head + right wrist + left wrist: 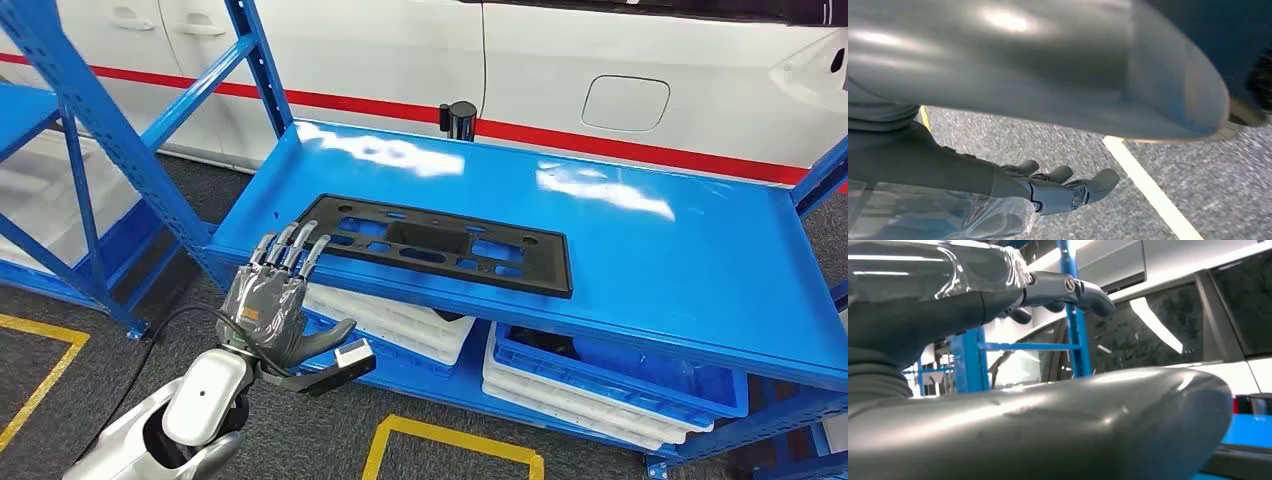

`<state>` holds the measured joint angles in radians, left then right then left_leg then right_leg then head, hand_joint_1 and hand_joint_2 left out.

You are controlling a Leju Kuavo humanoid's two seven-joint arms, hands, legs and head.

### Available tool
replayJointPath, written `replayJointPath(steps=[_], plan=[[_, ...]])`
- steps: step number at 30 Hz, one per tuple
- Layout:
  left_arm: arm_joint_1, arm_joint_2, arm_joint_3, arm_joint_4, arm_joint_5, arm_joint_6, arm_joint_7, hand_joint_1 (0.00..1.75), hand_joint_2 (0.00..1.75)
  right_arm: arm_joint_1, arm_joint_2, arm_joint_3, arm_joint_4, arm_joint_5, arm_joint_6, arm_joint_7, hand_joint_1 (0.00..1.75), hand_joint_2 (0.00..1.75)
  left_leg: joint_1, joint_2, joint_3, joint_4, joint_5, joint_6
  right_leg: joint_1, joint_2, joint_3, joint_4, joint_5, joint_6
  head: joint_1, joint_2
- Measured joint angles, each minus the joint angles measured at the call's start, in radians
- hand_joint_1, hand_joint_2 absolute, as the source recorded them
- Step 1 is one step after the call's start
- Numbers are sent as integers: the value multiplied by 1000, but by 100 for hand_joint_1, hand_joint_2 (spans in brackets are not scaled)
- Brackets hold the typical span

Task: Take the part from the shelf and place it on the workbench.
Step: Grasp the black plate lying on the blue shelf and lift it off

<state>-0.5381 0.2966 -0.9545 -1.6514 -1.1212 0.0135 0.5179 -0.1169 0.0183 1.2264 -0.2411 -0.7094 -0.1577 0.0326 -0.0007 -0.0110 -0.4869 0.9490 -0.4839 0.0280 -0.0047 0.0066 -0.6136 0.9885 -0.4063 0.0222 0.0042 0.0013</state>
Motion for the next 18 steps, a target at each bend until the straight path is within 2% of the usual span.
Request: replayJointPath(steps=[3, 4, 5, 6, 8, 9, 10, 11, 13, 14, 15, 18], plan=[[0, -1, -1, 0, 17, -1, -6, 0, 0, 1, 1, 0, 0, 0, 0, 1, 0, 0, 3, 1, 2, 1, -8, -10, -1, 1, 3, -4, -5, -9, 0, 0], [-1, -1, -2, 0, 27, -1, -9, 0, 0, 0, 1, 0, 0, 0, 0, 1, 0, 0, 5, 3, -5, 18, -19, -15, -2, 2, 6, -6, -7, -14, -1, 0], [-1, -2, -2, 0, 36, -1, -13, 0, 0, -1, 1, 0, 0, 0, 0, 1, 0, 0, 7, 3, -24, 58, -38, -20, -5, 1, 9, -8, -9, -19, -1, 0], [-1, -2, -2, 0, 41, -1, -15, 0, 0, -2, 1, 0, 0, 0, 0, 1, 0, 0, 9, 4, -59, 122, -63, -25, -5, 1, 11, -8, -12, -24, -2, 0], [1, -2, -4, 1, 44, -2, -17, 0, 0, -3, 2, 0, 0, 0, 0, 1, 0, 0, 11, 4, -149, 268, -107, -33, -6, 2, 16, -8, -19, -30, -3, 0], [2, -2, -6, 2, 41, -2, -18, 0, 0, -2, 2, 0, 0, 0, 0, 1, 0, 0, 13, 5, -182, 308, -107, -35, -6, 2, 19, -7, -23, -31, -3, 0], [3, -2, -7, 2, 36, -2, -19, 0, 0, -1, 2, 0, 0, 0, 0, 1, 0, 0, 14, 5, -195, 307, -86, -36, -6, 3, 24, -7, -27, -31, -3, 0], [2, -2, -7, 2, 30, -2, -20, 0, 0, 0, 2, 0, 0, 1, 0, 1, 0, 0, 15, 5, -188, 264, -47, -36, -6, 5, 31, -7, -32, -30, -3, 0], [1, -2, -8, 3, 21, -4, -20, 0, 0, -1, 2, 0, 0, 1, 0, 0, 0, 0, 15, 5, -138, 119, 43, -29, -6, 8, 46, -8, -41, -26, -3, 0], [-1, -2, -8, 3, 18, -5, -20, 0, 0, -2, 2, 0, 0, 1, 0, 0, 0, 0, 12, 5, -116, 60, 70, -24, -4, 9, 50, -8, -46, -22, -3, 0], [-2, -2, -8, 3, 15, -8, -20, 0, 0, -2, 2, 0, 0, 1, 0, 0, 0, 0, 9, 6, -103, 27, 82, -20, -3, 10, 51, -7, -49, -17, -3, 0], [-5, -2, -9, 3, -2, -24, -16, 0, 0, -2, 3, 0, 0, 1, 1, 0, 0, 0, 6, 5, -97, 11, 82, -8, -4, 9, 52, -7, -56, -2, -3, 0]])
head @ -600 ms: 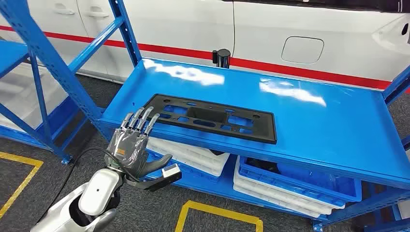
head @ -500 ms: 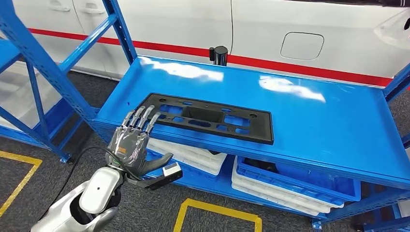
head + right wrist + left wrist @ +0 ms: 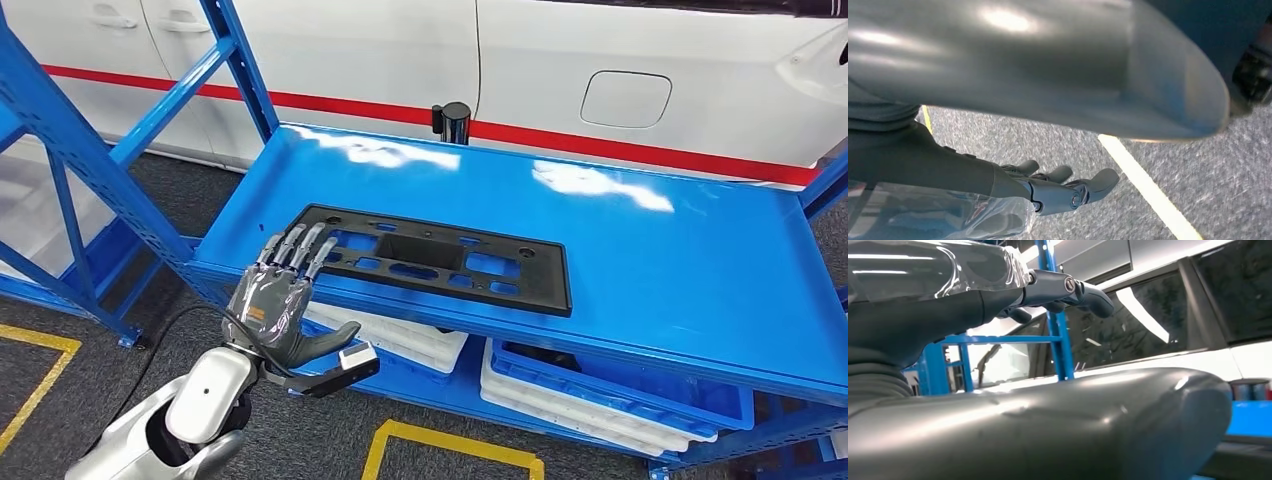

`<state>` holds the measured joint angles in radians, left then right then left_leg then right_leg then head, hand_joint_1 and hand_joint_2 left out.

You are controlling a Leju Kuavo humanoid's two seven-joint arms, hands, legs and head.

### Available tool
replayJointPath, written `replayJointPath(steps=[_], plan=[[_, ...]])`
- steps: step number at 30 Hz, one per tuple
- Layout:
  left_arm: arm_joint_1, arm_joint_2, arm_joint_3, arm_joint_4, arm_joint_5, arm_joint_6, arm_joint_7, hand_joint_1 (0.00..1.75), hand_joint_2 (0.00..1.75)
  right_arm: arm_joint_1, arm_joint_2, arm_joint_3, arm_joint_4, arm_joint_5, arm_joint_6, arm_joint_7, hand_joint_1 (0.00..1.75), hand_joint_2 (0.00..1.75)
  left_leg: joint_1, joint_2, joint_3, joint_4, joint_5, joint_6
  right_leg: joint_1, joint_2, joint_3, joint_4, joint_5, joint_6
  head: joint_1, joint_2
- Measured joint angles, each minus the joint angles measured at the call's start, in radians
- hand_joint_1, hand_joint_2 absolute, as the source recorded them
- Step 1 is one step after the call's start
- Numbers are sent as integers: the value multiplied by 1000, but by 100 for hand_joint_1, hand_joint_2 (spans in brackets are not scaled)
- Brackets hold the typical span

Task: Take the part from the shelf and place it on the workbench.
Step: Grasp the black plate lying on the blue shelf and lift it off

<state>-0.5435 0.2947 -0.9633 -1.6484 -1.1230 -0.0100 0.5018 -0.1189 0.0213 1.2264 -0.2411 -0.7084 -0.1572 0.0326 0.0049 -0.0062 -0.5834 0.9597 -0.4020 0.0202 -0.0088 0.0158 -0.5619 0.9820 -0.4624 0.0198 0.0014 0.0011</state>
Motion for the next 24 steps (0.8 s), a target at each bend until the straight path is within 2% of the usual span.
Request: replayJointPath(steps=[2, 3, 5, 6, 7, 8, 10, 11, 12, 13, 15, 17, 18, 20, 21, 22, 23, 24], plan=[[-6, 0, -1, 0, -13, -9, 3, 0, 0, 0, 0, 0, 0, 0, 0, 0, 0, 0, 5, 0, 8, -8, 1, 10, -1, -2, -14, 40, -27, 9, 1, 0], [-9, 0, -2, 0, -16, -13, 4, 0, 0, -1, 0, 0, 0, 0, 0, 0, 0, 0, 8, 1, 13, -11, 1, 14, -1, -2, -35, 89, -54, 12, 1, 0], [-11, 0, -6, 0, -21, -24, 4, 0, 0, 0, 0, 0, 0, 0, 0, 1, 0, 0, 8, 2, 17, -11, -2, 19, -3, -3, -104, 226, -112, 17, 3, 0], [-10, 0, -9, 0, -22, -30, 4, 0, 0, 1, 0, 0, 0, 1, 0, 1, 0, 0, 9, 2, 19, -11, -4, 19, -5, -3, -133, 276, -125, 19, 3, 0], [-10, 0, -12, 0, -22, -35, 4, 0, 0, 2, 0, 0, 0, 1, 1, 2, 0, 0, 10, 1, 21, -10, -6, 18, -7, -3, -148, 294, -119, 22, 3, 0], [-9, 0, -16, 0, -22, -40, 4, 0, 0, 2, 0, 0, 0, 1, 1, 2, 0, 0, 13, 1, 25, -10, -9, 15, -10, -4, -142, 269, -94, 25, 3, 0], [-10, -1, -21, 0, -22, -46, 4, 0, 0, 1, 0, 0, 0, 1, 2, 2, 0, 0, 19, -2, 33, -7, -18, 3, -19, -5, -85, 137, -20, 34, 3, 0], [-11, -1, -23, 0, -22, -48, 4, 0, 0, 0, 1, 0, 0, 1, 2, 2, 0, 0, 19, -3, 35, -2, -23, -5, -22, -3, -57, 76, 5, 36, 4, 0], [-11, -1, -25, 0, -22, -50, 4, 0, 0, 0, 2, 0, 0, 1, 2, 2, 0, 0, 18, -4, 35, 1, -27, -12, -23, -1, -40, 37, 17, 34, 4, 0], [-12, -1, -25, 0, -20, -51, 4, 0, 0, 0, 3, 0, 0, 0, 2, 2, 0, 0, 16, -5, 35, 2, -29, -17, -22, 2, -34, 21, 18, 29, 4, 0], [-13, -1, -27, 0, -14, -53, 4, 0, 0, 0, 4, 0, 0, 0, 3, 1, 0, 0, 19, -6, 35, 0, -30, -23, -18, 5, -35, 22, 17, 13, 3, 0], [-16, -1, -28, 1, -1, -57, 4, 0, 0, 0, 4, 0, 0, 0, 3, 1, 0, 0, 23, -3, 22, 30, -50, -27, -17, 5, -34, 21, 18, 1, 2, 0], [-18, -1, -28, 1, 7, -60, 4, 0, 0, 0, 4, 0, 0, 0, 3, 1, 0, 0, 24, -1, -1, 77, -73, -28, -16, 5, -33, 20, 18, -4, 2, 0], [-21, -1, -29, 1, 18, -66, 4, 0, 0, 0, 4, 0, 0, 0, 3, 1, 0, 0, 21, 1, -72, 220, -132, -28, -12, 4, -32, 20, 16, -10, 1, 0], [-22, -1, -29, 2, 22, -68, 4, 0, 0, 0, 4, 0, 0, 1, 3, 2, 0, 0, 20, 1, -105, 282, -150, -26, -9, 3, -32, 20, 15, -12, 1, 0], [-22, -1, -30, 3, 23, -69, 4, 0, 0, 0, 4, 0, 0, 2, 3, 2, 0, 0, 17, 1, -125, 312, -151, -21, -5, 3, -31, 20, 14, -15, 1, 0], [-22, -1, -30, 3, 25, -70, 4, 0, 0, 1, 4, 0, 0, 2, 3, 2, 0, 0, 12, 1, -125, 302, -133, -14, 0, 3, -28, 20, 12, -17, 1, 0], [-24, -1, -30, 3, 28, -70, 4, 0, 0, 1, 4, 0, 0, 3, 3, 2, 0, 0, 6, 1, -105, 250, -99, -2, 4, 4, -25, 20, 11, -19, 1, 0]])
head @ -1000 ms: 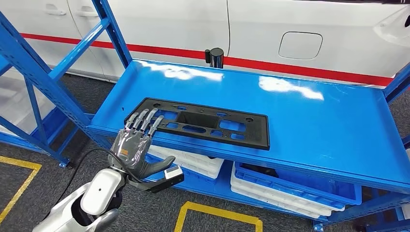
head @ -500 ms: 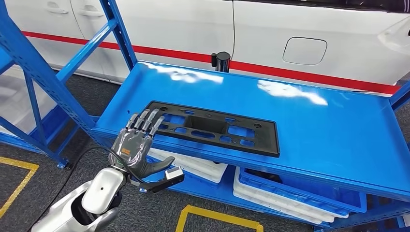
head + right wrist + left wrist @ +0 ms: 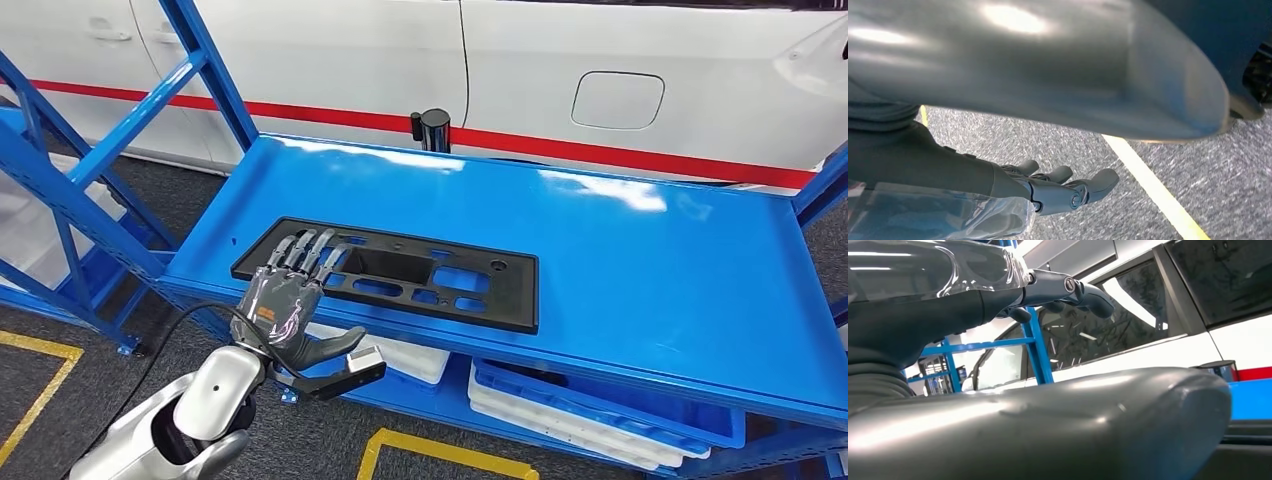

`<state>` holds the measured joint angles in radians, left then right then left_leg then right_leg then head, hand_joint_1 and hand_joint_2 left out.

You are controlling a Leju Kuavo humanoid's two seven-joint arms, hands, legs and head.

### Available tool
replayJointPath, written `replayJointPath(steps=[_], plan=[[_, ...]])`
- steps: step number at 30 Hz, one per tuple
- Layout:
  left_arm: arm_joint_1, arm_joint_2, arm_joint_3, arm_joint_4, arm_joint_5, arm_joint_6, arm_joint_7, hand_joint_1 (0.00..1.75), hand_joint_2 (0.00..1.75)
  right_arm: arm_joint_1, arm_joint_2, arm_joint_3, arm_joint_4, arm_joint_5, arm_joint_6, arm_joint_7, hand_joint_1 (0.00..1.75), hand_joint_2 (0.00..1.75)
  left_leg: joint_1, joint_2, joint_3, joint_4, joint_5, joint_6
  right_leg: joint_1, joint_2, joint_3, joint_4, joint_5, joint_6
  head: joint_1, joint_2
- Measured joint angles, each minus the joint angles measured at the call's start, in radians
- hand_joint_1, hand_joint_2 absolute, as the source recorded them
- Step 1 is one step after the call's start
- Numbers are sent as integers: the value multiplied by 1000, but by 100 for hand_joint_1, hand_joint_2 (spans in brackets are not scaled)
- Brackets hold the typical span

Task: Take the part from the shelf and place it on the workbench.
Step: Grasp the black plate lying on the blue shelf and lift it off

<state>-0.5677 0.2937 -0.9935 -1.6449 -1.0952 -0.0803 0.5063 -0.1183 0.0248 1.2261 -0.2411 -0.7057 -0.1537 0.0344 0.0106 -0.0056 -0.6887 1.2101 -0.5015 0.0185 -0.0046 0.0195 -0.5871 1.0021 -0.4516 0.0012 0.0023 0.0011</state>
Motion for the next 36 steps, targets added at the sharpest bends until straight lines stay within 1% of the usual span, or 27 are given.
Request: replayJointPath(steps=[2, 3, 4, 6, 8, 9, 10, 12, 13, 14, 15, 16, 17, 18, 19, 21, 23, 24, 25, 27, 28, 29, 30, 32, 33, 34, 36], plan=[[-6, 0, 0, 0, 5, 0, 2, 0, 0, 0, 2, 0, 0, 0, 0, 0, 0, 0, -18, 2, 64, -143, 67, 33, 7, 0, 6, -1, -3, -3, 1, 0], [-8, 0, 0, 0, 7, 1, 3, 0, 0, 0, 3, 0, 0, 0, 0, 1, 0, 0, -25, 5, 89, -196, 85, 44, 9, 1, 6, -1, -5, -3, 1, 0], [-9, -1, 0, 0, 10, 2, 6, 0, 0, -1, 4, 0, 0, 1, 0, 1, 0, 0, -30, 8, 101, -224, 90, 49, 8, 0, 5, -1, -6, -3, 1, 0], [-7, -2, 0, 0, 23, 4, 9, 0, 0, -1, 4, 0, 0, 1, 0, 3, 0, 0, -32, 12, 107, -239, 91, 44, 7, 0, 3, -1, -7, 1, 2, 0], [-5, -3, 1, 0, 39, 9, 10, 0, 0, -1, 3, 0, 0, 1, 0, 4, 0, 0, -26, 14, 115, -252, 97, 37, 7, -2, -1, 17, -21, 10, 2, 0], [-5, -3, 1, 0, 45, 11, 10, 0, 0, -1, 2, 0, 0, 1, 0, 4, 0, 0, -21, 15, 120, -259, 100, 35, 8, -3, -15, 50, -42, 17, 3, 0], [-4, -4, 1, 0, 49, 12, 10, 0, 0, -1, 1, 0, 0, 1, 0, 4, 0, 0, -17, 16, 124, -263, 101, 34, 6, -3, -38, 102, -71, 23, 3, 0], [0, -4, 0, 1, 54, 13, 9, 0, 0, 1, -1, 0, 0, 1, 0, 4, 0, 0, -12, 16, 125, -264, 100, 34, 1, -4, -100, 227, -124, 33, 4, 0], [3, -5, -1, 1, 56, 14, 9, 0, 0, 2, -2, 0, 0, 1, 0, 4, 0, 0, -9, 16, 126, -264, 100, 33, -3, -4, -119, 261, -129, 38, 4, 0], [5, -5, -1, 1, 57, 14, 9, 0, 0, 2, -3, 0, 0, 1, 0, 4, 0, 0, -5, 15, 127, -263, 98, 30, -8, -4, -121, 259, -115, 44, 4, 0], [6, -5, -2, 1, 57, 14, 9, 0, 0, 2, -4, 0, 0, 2, 0, 4, 0, 0, 0, 14, 128, -261, 96, 26, -14, -5, -104, 221, -86, 50, 4, 0], [6, -5, -2, 1, 56, 14, 9, 0, 0, 2, -5, 0, 0, 2, 0, 4, 0, 0, 5, 13, 129, -258, 93, 19, -20, -7, -73, 157, -50, 59, 4, 0], [5, -5, -2, 1, 55, 14, 9, 0, 0, 1, -5, 0, 0, 3, 0, 4, 0, 0, 6, 12, 128, -250, 87, 10, -26, -7, -42, 93, -25, 67, 5, 0], [4, -5, -1, 1, 55, 15, 9, 0, 0, 0, -4, 1, 0, 4, 0, 4, 0, 0, 6, 10, 126, -243, 82, 2, -29, -5, -20, 46, -10, 67, 5, 0], [3, -5, -1, 1, 54, 16, 9, 0, 0, 0, -4, 1, 0, 4, 0, 5, 0, 0, 5, 9, 124, -237, 78, -5, -30, -3, -8, 20, -5, 63, 5, 0], [2, -5, -1, 1, 54, 18, 9, 0, 0, 0, -3, 1, 0, 4, 0, 5, 0, 0, 6, 7, 122, -235, 77, -13, -27, 2, -8, 15, -8, 42, 4, 0], [1, -4, -1, 1, 53, 21, 9, 0, 0, 0, -3, 1, 0, 4, 0, 5, 0, 0, 11, 6, 118, -222, 67, -18, -26, 1, -8, 14, -6, 29, 3, 0], [0, -4, 0, 1, 53, 22, 9, 0, 0, 0, -3, 1, 0, 4, 0, 5, 0, 0, 13, 6, 105, -191, 48, -20, -27, 1, -8, 14, -4, 25, 3, 0], [-1, -4, 0, 1, 53, 23, 8, 0, 0, 0, -3, 1, 0, 4, 0, 5, 0, 0, 13, 7, 82, -141, 22, -22, -27, 1, -8, 13, -4, 21, 2, 0], [-1, -4, 0, 1, 54, 25, 8, 0, 0, 0, -3, 1, 0, 5, 0, 5, 0, 0, 12, 7, 17, -7, -35, -23, -23, 1, -8, 14, -5, 17, 1, 0], [0, -4, -1, 2, 54, 26, 7, 0, 0, 0, -3, 1, 0, 5, 0, 5, 0, 0, 11, 7, -8, 42, -48, -21, -21, 1, -8, 14, -6, 16, 1, 0], [2, -4, -1, 2, 54, 26, 7, 0, 0, 0, -3, 1, 0, 5, 0, 6, 0, 0, 10, 6, -20, 59, -44, -17, -18, 1, -7, 14, -6, 15, 1, 0], [2, -4, -1, 2, 55, 26, 6, 0, 0, 0, -3, 1, 0, 5, 0, 6, 0, 0, 7, 6, -13, 37, -23, -10, -15, 2, -7, 14, -7, 14, 0, 0], [0, -5, -1, 2, 54, 27, 4, 0, 0, 0, -3, 1, 0, 5, 0, 6, 0, 0, -4, 6, 42, -92, 42, 12, -11, 3, -4, 13, -8, 13, 0, 0], [-2, -5, -1, 2, 54, 28, 4, 0, 0, 0, -2, 1, 0, 5, 0, 6, 0, 0, -11, 8, 71, -156, 67, 21, -9, 3, -4, 13, -9, 14, 1, 0], [-3, -5, -1, 2, 53, 30, 3, 0, 0, 0, -2, 1, 0, 5, 0, 6, 0, 0, -16, 11, 90, -200, 80, 26, -8, 3, -4, 12, -10, 14, 1, 0], [-2, -6, -1, 2, 52, 32, 2, 0, 0, 0, -1, 1, 0, 5, 0, 6, 0, 0, -23, 16, 101, -225, 84, 23, -9, 3, -5, 11, -11, 17, 1, 0]])
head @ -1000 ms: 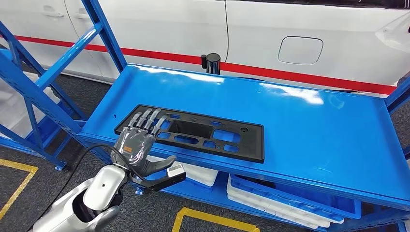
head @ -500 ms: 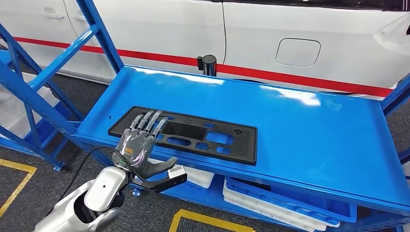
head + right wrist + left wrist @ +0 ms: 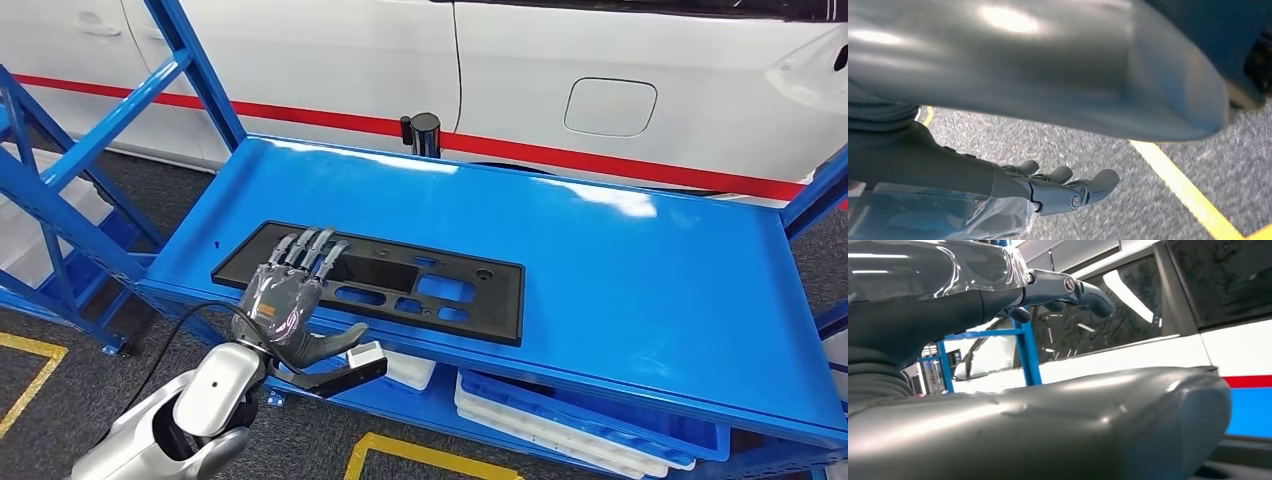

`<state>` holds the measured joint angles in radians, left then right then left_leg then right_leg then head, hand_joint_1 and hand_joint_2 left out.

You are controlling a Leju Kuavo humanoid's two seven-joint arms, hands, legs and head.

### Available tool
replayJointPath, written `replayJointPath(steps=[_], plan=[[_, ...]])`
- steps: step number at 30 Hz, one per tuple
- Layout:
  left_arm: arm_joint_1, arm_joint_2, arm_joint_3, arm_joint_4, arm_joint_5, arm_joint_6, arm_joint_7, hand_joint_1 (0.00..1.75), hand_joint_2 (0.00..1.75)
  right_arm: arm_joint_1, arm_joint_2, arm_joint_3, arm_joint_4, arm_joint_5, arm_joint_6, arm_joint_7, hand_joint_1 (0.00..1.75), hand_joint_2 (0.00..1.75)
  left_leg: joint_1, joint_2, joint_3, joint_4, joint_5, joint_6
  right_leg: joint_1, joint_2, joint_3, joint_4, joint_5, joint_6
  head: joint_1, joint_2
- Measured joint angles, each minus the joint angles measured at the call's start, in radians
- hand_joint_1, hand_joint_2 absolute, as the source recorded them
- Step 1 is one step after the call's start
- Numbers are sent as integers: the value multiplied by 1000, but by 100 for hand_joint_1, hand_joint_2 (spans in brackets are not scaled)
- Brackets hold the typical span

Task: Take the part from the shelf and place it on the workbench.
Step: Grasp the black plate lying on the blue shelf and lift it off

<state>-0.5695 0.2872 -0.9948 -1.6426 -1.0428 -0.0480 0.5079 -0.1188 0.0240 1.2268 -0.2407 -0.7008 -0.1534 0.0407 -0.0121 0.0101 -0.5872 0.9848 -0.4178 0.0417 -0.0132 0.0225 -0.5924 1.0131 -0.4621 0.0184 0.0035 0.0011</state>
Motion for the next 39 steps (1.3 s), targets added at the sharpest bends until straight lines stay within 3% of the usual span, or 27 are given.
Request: replayJointPath(steps=[3, 6, 7, 8, 9, 11, 13, 18, 20, 22, 24, 25, 27, 29, 31, 34, 37, 38, 39], plan=[[1, -1, 0, 0, 0, 4, 0, 0, 0, 0, -1, 0, 0, 1, 0, 4, 0, 0, 6, 1, 8, -15, 7, -2, 1, -4, -8, 25, -22, 11, 1, 0], [3, -2, 0, 0, -1, 6, 0, 0, 0, 0, -2, 0, 0, 1, 0, 6, 0, 0, 12, 2, 13, -20, 8, 2, 2, -7, -82, 188, -108, 19, 4, 0], [5, -2, -1, 0, -1, 6, 0, 0, 0, 1, -3, 0, 0, 1, 0, 7, 0, 0, 12, 2, 13, -20, 8, 3, 1, -7, -109, 243, -126, 20, 4, 0], [7, -2, -1, 0, -1, 6, -1, 0, 0, 2, -4, 0, 0, 1, 0, 8, 0, 0, 13, 2, 13, -20, 7, 3, 0, -8, -124, 270, -127, 22, 4, 0], [8, -2, -1, 0, -1, 6, -1, 0, 0, 3, -5, 0, 0, 1, 0, 8, 0, 0, 15, 1, 14, -19, 7, 2, -1, -8, -119, 258, -109, 24, 4, 0], [9, -2, -2, 0, -1, 6, -1, 0, 0, 2, -7, 0, 0, 1, 0, 8, 0, 0, 19, 0, 17, -15, 3, -4, -8, -11, -63, 141, -42, 30, 5, 0], [8, -2, -1, 0, -1, 6, -2, 0, 0, 0, -7, 0, 0, 1, 2, 9, 0, 0, 17, -2, 15, -5, -4, -15, -13, -11, -12, 35, -4, 32, 5, 0], [6, -2, -1, -1, -2, 7, -2, 0, 0, 1, -7, 0, 0, 1, 6, 8, 0, 0, 19, -5, 5, 18, -20, -31, -12, -6, -4, 9, 1, 4, 2, 0], [3, -2, -1, -1, -4, 7, -2, 0, 0, 0, -7, 0, 0, 1, 7, 8, 0, 0, 22, -5, -28, 97, -66, -40, -13, -6, -3, 7, 3, -3, 1, 0], [3, -2, -1, -1, -5, 7, -2, 0, 0, 0, -8, 0, 0, 1, 7, 8, 0, 0, 23, -5, -92, 235, -125, -45, -11, -7, -4, 7, 3, -5, 0, 0], [5, -2, -2, -1, -6, 6, -2, 0, 0, 0, -8, 0, 0, 1, 7, 8, 0, 0, 22, -5, -125, 300, -136, -42, -9, -6, -4, 8, 2, -6, -1, 0], [5, -2, -2, -1, -6, 6, -2, 0, 0, 0, -8, 0, 0, 1, 7, 8, 0, 0, 21, -5, -113, 270, -114, -37, -7, -6, -3, 7, 2, -6, -1, 0], [1, -2, -2, -1, -6, 6, -2, 0, 0, 0, -8, 0, 0, 1, 7, 8, 0, 0, 14, -6, -50, 132, -49, -19, -5, -4, -2, 7, 2, -6, -1, 0], [-3, -2, -2, -1, -6, 6, -3, 0, 0, 0, -7, 0, 0, 1, 7, 8, 0, 0, 3, -3, -1, 25, -12, -3, -3, -3, -2, 4, 2, -3, -1, 0], [-4, -4, -2, -1, -6, 5, -3, 0, 0, 0, -6, 0, 0, 1, 7, 8, 0, 0, -4, 0, 8, 1, -8, 1, -4, -4, -2, 0, 3, 3, -1, 0], [-5, -5, -2, -1, -6, 4, -4, 0, 0, 0, -7, 0, 0, 1, 7, 8, 0, 0, 3, 1, 17, -18, 2, 1, -2, -6, -7, 18, -13, 16, 0, 0], [-6, -6, -5, -1, -6, 3, -4, 0, 0, 0, -8, 0, 0, 1, 7, 6, 0, 0, 9, 3, 24, -26, 5, 7, -1, -8, -75, 171, -97, 24, 2, 0], [-5, -6, -7, -1, -6, 3, -4, 0, 0, 1, -8, 0, 0, 1, 7, 6, 0, 0, 9, 3, 24, -26, 5, 8, -1, -8, -104, 229, -119, 25, 2, 0], [-4, -6, -10, -1, -6, 2, -4, 0, 0, 2, -9, 0, 0, 1, 7, 5, 0, 0, 9, 2, 25, -25, 4, 8, -1, -8, -120, 261, -124, 26, 2, 0]])
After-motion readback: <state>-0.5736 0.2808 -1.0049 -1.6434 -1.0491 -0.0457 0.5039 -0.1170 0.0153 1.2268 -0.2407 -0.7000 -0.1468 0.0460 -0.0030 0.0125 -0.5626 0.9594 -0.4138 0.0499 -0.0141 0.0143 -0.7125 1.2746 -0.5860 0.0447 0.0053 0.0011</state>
